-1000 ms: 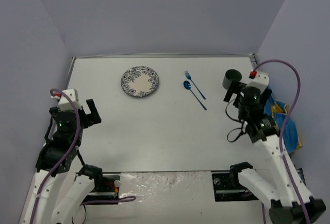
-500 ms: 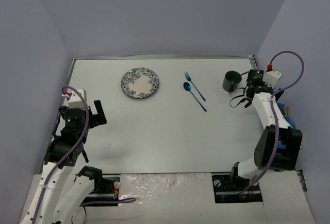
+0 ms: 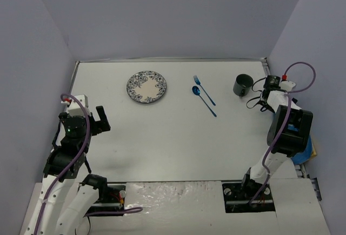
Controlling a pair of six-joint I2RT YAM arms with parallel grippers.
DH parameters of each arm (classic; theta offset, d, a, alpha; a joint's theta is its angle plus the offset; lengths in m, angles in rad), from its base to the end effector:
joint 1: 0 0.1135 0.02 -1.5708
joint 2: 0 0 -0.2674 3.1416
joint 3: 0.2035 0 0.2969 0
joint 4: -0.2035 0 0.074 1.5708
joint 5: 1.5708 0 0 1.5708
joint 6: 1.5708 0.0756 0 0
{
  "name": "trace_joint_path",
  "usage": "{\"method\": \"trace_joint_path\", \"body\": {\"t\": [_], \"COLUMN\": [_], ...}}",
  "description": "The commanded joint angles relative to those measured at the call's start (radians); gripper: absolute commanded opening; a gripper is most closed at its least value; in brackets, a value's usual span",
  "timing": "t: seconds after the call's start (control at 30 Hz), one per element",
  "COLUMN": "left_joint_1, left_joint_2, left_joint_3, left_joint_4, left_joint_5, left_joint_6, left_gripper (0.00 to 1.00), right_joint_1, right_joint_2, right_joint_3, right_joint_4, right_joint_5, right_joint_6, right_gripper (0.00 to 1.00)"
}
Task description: Set the dinner table for one person
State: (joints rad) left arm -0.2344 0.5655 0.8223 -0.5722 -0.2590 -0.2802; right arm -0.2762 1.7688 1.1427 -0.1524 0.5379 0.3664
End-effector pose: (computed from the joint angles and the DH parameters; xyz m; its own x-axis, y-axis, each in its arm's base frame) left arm 0.1991 -0.0276 0.3430 -0.2865 -0.2064 -0.9356 -0.0953 0.9778 -0.1866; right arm 0.4150 -0.1579 0.1564 -0.4211 0.4392 -0.7936 0.7883 0.6099 -0.0808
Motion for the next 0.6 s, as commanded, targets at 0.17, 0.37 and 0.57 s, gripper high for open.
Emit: {"method": "trace_joint_path", "body": {"t": [0.17, 0.37, 0.57], "left_joint_1": [0.004, 0.004, 0.004], "left_joint_2": [0.022, 0.021, 0.023], "left_joint_3": [0.008, 0.009, 0.009], "left_joint_4": [0.057, 0.053, 0.054], "left_joint_5": [-0.001, -0.009, -0.006], "left_joint_6": [0.011, 0.010, 0.007], "left_gripper": [0.97, 0.97, 0.97], "right_joint_1": [-0.026, -0.045, -0.054], "right_joint_2": [0.101, 0.152, 0.185], "right_joint_3": [0.040, 0.046, 0.037], "right_joint_4": [0.066, 0.074, 0.088], "right_joint_5": [-0.002, 0.013, 0.000], "right_joint_6": [-0.061, -0.082, -0.096], "right_gripper": [0.98, 0.94, 0.88]}}
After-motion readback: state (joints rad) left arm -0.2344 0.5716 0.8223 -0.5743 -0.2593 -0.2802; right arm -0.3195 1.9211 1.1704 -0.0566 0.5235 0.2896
